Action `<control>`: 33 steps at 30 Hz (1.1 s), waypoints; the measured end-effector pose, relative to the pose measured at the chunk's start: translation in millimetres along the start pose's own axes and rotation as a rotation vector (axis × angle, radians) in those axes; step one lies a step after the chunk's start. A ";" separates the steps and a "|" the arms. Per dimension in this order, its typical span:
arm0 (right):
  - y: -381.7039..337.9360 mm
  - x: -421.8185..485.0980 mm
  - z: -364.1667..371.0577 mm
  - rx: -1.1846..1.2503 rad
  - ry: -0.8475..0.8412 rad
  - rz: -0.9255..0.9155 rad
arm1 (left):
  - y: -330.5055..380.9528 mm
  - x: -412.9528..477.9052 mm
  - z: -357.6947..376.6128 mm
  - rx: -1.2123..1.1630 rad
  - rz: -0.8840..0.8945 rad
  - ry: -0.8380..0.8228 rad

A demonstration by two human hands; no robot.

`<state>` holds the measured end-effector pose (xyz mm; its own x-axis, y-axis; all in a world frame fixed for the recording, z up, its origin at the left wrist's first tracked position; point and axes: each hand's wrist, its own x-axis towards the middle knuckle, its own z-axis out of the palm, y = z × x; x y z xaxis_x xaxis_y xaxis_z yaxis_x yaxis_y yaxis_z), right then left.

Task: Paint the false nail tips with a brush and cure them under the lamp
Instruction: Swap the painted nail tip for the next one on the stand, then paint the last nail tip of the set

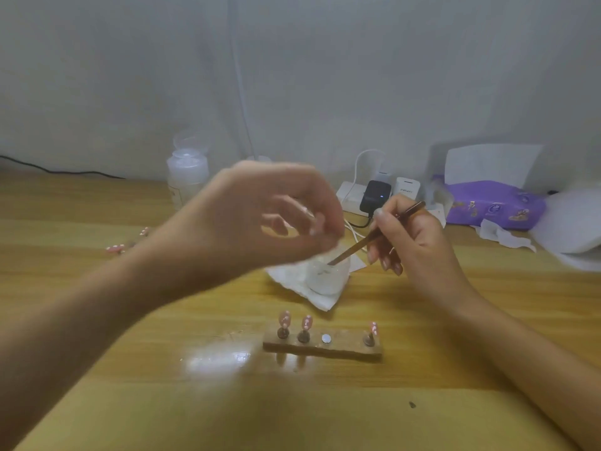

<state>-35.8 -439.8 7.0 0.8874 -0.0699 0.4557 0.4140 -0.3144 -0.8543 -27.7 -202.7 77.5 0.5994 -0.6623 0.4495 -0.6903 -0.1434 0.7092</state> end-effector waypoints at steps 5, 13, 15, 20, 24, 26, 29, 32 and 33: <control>0.6 3.7 1.5 -0.022 -0.047 0.027 | -40.6 16.8 -14.2 -0.342 -0.152 0.001; 8.2 -2.8 -5.0 0.219 0.193 0.095 | -82.7 10.1 10.5 -0.336 -0.205 0.117; 12.7 -4.5 -4.2 0.280 0.234 0.134 | -84.8 6.6 16.6 -0.325 -0.223 0.199; 21.7 -8.1 -5.4 0.360 0.284 0.219 | -91.2 0.3 26.3 -0.328 -0.348 0.266; 22.9 -9.0 -5.8 0.423 0.298 0.268 | -94.3 -2.3 27.9 -0.332 -0.374 0.270; 21.3 -8.2 -4.5 0.446 0.310 0.283 | -95.4 -3.3 29.8 -0.300 -0.346 0.275; 19.8 -7.6 -4.5 0.466 0.332 0.313 | -96.6 -4.6 32.2 -0.107 -0.238 0.245; 20.1 -7.6 -6.4 0.479 0.332 0.329 | -98.3 -6.2 34.8 0.065 -0.158 0.220; 20.2 -7.6 -6.7 0.485 0.329 0.331 | -98.8 -6.2 35.6 0.076 -0.156 0.222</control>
<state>-35.5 -451.9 -12.1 0.9070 -0.3981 0.1376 0.2433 0.2284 -0.9427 22.4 -210.6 -14.6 0.7690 -0.4518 0.4522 -0.6063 -0.2915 0.7399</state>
